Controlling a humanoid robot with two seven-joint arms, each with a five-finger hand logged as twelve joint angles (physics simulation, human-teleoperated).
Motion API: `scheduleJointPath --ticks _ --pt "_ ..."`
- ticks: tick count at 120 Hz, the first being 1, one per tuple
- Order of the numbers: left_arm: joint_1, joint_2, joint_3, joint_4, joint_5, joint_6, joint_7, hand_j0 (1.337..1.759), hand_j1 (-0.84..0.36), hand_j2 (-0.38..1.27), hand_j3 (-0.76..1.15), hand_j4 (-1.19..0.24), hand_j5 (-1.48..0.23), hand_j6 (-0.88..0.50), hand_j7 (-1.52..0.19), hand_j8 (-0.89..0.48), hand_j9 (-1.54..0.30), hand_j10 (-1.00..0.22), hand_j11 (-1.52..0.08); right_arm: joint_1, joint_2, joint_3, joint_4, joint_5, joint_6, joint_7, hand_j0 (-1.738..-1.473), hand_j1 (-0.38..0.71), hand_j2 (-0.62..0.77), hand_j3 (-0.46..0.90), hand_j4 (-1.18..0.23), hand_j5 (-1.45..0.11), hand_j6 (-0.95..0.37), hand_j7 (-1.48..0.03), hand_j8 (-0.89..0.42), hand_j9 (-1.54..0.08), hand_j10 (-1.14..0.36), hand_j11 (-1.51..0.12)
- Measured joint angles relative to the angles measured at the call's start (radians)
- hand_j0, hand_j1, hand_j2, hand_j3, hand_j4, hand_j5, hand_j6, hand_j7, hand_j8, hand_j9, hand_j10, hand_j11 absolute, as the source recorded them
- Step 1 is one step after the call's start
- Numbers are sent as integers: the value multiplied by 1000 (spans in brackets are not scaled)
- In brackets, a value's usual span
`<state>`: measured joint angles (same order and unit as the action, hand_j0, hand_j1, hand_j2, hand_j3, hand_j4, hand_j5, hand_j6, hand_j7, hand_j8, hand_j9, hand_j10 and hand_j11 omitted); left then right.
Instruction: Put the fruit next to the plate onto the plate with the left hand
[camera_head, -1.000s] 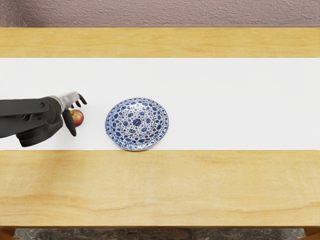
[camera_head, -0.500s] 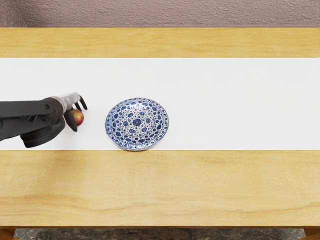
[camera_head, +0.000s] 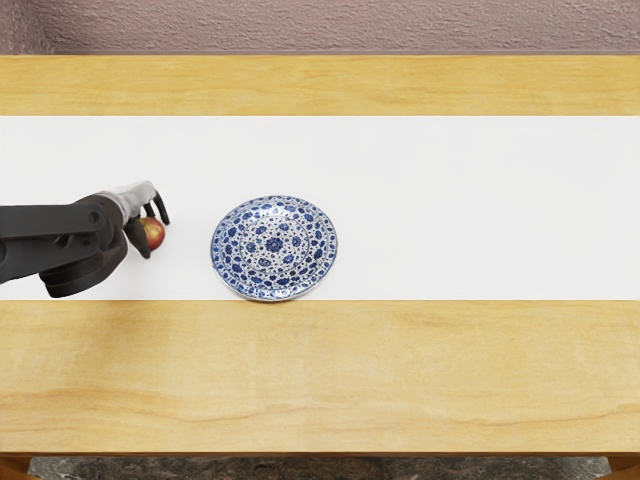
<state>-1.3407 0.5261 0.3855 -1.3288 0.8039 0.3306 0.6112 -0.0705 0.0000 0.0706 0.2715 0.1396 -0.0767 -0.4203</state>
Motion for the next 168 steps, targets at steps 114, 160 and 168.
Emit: scheduleJointPath --ticks 114,160,168 --pt "-386 -226 148 -124 -281 -27 -1 1654 -303 509 0 -817 -1179 -425 -1150 -412 -1126 -756 -1128 0 0 0 0 0 0 0 -1658 -305 -7 0 -36 -47 -36 -47 -36 -47 -36 -47" --pt "-384 -373 187 -76 -353 15 0 1654 -406 795 0 -819 -1183 -457 -1146 -456 -1124 -806 -1128 0 0 0 0 0 0 0 -1658 -305 -7 0 -36 -47 -36 -47 -36 -47 -36 -47" --pt "-380 -374 192 -69 -356 19 0 1654 -417 800 0 -818 -1177 -459 -1140 -457 -1120 -816 -1123 0 0 0 0 0 0 0 -1658 -305 -7 0 -36 -47 -36 -47 -36 -47 -36 -47"
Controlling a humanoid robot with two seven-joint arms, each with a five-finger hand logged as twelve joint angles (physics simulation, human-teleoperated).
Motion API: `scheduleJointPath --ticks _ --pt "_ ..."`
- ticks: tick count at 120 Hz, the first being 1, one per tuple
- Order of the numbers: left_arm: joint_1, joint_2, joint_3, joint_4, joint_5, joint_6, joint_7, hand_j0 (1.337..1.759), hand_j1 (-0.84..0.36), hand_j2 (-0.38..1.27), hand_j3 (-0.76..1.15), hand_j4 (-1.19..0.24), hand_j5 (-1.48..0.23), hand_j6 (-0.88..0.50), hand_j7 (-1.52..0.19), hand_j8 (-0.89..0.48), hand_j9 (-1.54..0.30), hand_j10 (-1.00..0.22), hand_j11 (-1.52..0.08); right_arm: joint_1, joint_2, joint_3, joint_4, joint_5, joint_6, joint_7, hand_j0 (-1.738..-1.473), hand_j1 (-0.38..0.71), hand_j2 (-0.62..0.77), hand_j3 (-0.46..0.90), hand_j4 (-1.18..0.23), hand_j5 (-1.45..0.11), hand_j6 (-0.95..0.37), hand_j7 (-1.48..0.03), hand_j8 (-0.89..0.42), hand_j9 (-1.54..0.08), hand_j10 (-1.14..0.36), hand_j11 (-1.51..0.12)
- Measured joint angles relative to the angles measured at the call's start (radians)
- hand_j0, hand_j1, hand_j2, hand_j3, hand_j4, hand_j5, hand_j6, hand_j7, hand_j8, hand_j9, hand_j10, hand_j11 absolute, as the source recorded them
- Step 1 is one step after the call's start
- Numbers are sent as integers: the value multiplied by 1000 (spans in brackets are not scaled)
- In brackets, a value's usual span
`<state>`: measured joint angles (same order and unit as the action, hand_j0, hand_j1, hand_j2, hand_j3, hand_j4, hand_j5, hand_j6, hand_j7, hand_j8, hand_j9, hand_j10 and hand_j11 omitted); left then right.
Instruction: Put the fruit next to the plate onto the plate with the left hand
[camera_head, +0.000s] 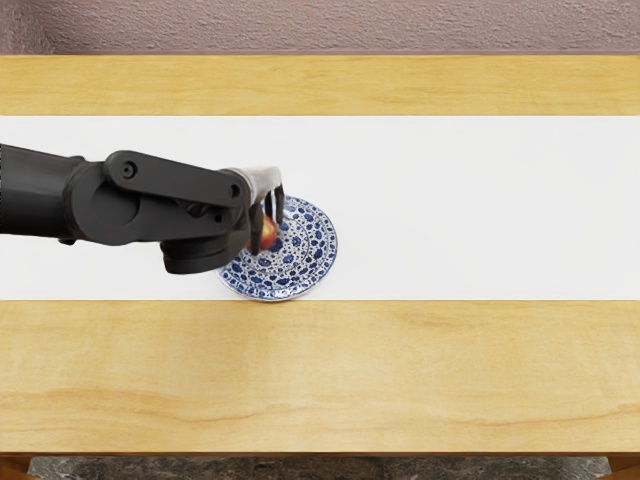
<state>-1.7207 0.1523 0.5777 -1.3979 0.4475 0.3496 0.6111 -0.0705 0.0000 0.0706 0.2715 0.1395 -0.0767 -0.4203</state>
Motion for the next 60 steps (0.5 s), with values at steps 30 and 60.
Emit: scheduleJointPath --ticks 30,60 --pt "32 -20 4 45 -1 8 0 1657 -381 566 0 -691 -953 -505 -935 -513 -925 -696 -925 0 0 0 0 0 0 0 -1658 -305 -7 0 -36 -47 -36 -47 -36 -47 -36 -47" --pt "38 -22 -1 65 -1 12 0 1658 -153 216 0 -444 -593 -389 -588 -391 -584 -445 -585 0 0 0 0 0 0 0 -1658 -305 -7 0 -36 -47 -36 -47 -36 -47 -36 -47"
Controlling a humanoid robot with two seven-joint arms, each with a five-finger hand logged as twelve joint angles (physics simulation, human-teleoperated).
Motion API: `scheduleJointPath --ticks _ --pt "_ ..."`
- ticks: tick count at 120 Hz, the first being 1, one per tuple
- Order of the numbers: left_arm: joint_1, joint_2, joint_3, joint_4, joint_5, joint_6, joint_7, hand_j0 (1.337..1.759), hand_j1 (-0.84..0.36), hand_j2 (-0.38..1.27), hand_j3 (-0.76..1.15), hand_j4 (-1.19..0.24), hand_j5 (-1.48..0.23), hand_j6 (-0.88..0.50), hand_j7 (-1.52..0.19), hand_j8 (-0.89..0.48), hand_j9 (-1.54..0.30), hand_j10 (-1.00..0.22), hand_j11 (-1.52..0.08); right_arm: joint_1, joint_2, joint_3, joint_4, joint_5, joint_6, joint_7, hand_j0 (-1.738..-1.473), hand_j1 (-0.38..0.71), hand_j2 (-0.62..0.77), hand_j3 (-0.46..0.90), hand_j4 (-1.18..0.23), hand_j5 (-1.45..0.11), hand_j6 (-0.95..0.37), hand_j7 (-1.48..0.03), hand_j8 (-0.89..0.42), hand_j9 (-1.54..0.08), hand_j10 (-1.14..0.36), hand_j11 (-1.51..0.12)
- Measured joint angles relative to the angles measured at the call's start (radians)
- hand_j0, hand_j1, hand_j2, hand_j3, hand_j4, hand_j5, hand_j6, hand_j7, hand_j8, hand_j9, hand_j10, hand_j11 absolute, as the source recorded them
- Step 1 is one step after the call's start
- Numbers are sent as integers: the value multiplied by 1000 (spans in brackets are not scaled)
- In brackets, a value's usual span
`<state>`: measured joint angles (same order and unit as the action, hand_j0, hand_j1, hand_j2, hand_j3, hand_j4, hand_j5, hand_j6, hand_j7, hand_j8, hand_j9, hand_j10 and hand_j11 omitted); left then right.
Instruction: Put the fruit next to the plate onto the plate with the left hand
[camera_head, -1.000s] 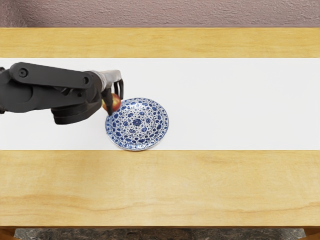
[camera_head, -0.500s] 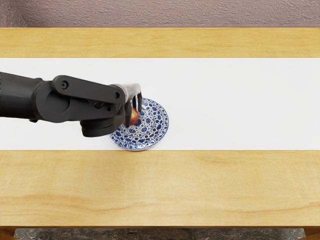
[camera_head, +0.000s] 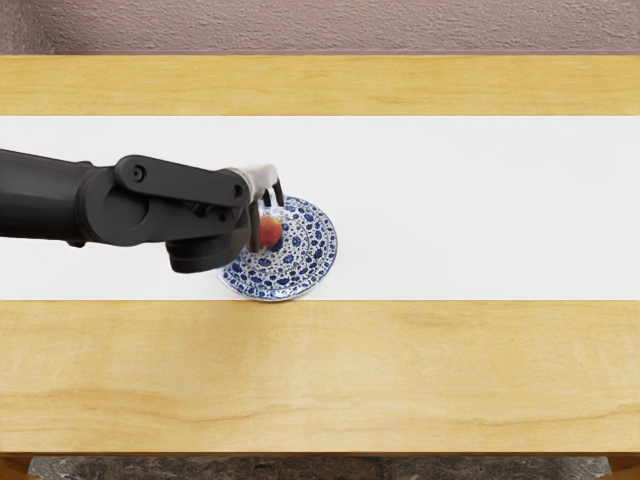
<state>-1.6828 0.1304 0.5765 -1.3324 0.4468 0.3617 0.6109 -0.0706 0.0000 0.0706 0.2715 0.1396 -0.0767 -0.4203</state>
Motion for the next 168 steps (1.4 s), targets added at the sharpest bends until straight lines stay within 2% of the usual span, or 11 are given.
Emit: scheduleJointPath --ticks 16,40,45,50,59,76,91,109,121,138,168 --pt "-6 13 -9 3 0 0 0 1658 -57 137 0 -352 -466 -324 -464 -325 -462 -353 -462 0 0 0 0 0 0 0 -1658 -305 -7 0 -36 -47 -36 -47 -36 -47 -36 -47" --pt "-2 179 -85 -10 11 -16 0 1658 8 84 0 -290 -380 -280 -379 -281 -378 -291 -378 0 0 0 0 0 0 0 -1658 -305 -7 0 -36 -47 -36 -47 -36 -47 -36 -47" --pt "6 234 -105 -18 12 -30 -14 1658 15 78 0 -283 -370 -275 -369 -275 -369 -284 -369 0 0 0 0 0 0 0 -1658 -305 -7 0 -36 -47 -36 -47 -36 -47 -36 -47" --pt "41 289 -142 -27 12 -60 -31 1658 21 73 0 -278 -363 -271 -362 -271 -361 -278 -361 0 0 0 0 0 0 0 -1658 -305 -7 0 -36 -47 -36 -47 -36 -47 -36 -47" --pt "156 414 -274 -36 13 -178 -83 1658 29 66 0 -270 -352 -265 -351 -266 -351 -270 -351 0 0 0 0 0 0 0 -1658 -305 -7 0 -36 -47 -36 -47 -36 -47 -36 -47" --pt "203 510 -440 -44 13 -362 -200 1658 38 59 0 -262 -340 -260 -340 -260 -340 -262 -339 0 0 0 0 0 0 0 -1658 -305 -7 0 -36 -47 -36 -47 -36 -47 -36 -47" --pt "412 619 -638 -45 12 -538 -265 1658 42 56 0 -258 -335 -257 -334 -257 -334 -258 -334 0 0 0 0 0 0 0 -1658 -305 -7 0 -36 -47 -36 -47 -36 -47 -36 -47" --pt "671 666 -963 -42 4 -751 -287 1658 45 54 0 -256 -331 -256 -331 -256 -331 -256 -331 0 0 0 0 0 0 0 -1658 -305 -7 0 -36 -47 -36 -47 -36 -47 -36 -47" --pt "775 730 -1139 -38 -58 -882 -291 1658 46 53 0 -256 -330 -256 -330 -255 -330 -255 -330 0 0 0 0 0 0 0 -1658 -305 -7 0 -36 -47 -36 -47 -36 -47 -36 -47" --pt "830 780 -1243 6 -211 -950 -293 1658 47 53 0 -254 -329 -254 -329 -254 -329 -254 -329 0 0 0 0 0 0 0 -1658 -305 -7 0 -36 -47 -36 -47 -36 -47 -36 -47" --pt "862 799 -1276 90 -334 -971 -293 1658 48 52 0 -253 -328 -253 -328 -253 -328 -253 -328 7 0 0 0 0 0 0 -1658 -305 -7 0 -36 -47 -36 -47 -36 -47 -36 -47"
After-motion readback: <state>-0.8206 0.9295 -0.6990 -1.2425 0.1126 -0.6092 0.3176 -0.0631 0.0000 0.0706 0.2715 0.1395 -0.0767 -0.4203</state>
